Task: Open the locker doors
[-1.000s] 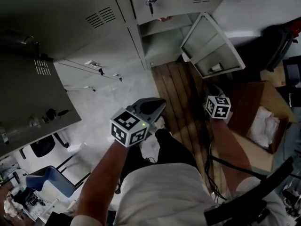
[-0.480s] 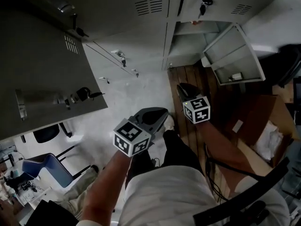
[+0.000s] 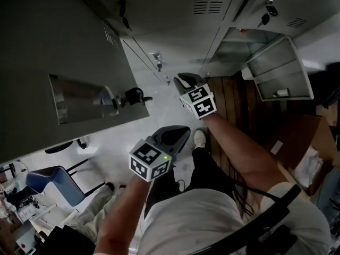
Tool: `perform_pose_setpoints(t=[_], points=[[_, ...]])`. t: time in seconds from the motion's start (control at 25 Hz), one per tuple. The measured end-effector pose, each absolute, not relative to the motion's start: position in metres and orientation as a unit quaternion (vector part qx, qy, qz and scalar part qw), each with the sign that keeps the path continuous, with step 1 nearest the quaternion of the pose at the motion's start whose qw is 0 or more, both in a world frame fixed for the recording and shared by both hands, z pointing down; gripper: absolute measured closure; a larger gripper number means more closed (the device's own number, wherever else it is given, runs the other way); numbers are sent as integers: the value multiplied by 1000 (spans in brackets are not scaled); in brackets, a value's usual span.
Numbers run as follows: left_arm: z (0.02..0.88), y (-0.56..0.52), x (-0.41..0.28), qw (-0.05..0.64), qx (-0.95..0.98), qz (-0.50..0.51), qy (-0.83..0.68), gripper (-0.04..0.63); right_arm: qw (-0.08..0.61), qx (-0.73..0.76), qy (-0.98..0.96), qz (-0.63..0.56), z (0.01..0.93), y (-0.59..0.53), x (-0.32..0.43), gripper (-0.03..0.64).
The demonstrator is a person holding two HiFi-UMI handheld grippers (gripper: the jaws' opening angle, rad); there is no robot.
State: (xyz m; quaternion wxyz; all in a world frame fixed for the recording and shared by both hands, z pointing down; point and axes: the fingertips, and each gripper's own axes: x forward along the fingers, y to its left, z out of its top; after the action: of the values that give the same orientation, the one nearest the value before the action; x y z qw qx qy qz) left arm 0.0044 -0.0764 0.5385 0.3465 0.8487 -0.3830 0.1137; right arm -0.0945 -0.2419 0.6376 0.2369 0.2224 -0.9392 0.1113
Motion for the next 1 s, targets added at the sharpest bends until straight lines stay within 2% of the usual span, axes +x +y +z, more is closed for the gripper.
perform_pose_setpoints(t=[0.48, 1.0], points=[[548, -54, -39, 357, 833, 132, -402, 584, 203, 224, -946, 119, 644, -273, -188, 541], [552, -42, -64, 364, 824, 134, -413, 584, 185, 272, -934, 135, 653, -301, -219, 518]])
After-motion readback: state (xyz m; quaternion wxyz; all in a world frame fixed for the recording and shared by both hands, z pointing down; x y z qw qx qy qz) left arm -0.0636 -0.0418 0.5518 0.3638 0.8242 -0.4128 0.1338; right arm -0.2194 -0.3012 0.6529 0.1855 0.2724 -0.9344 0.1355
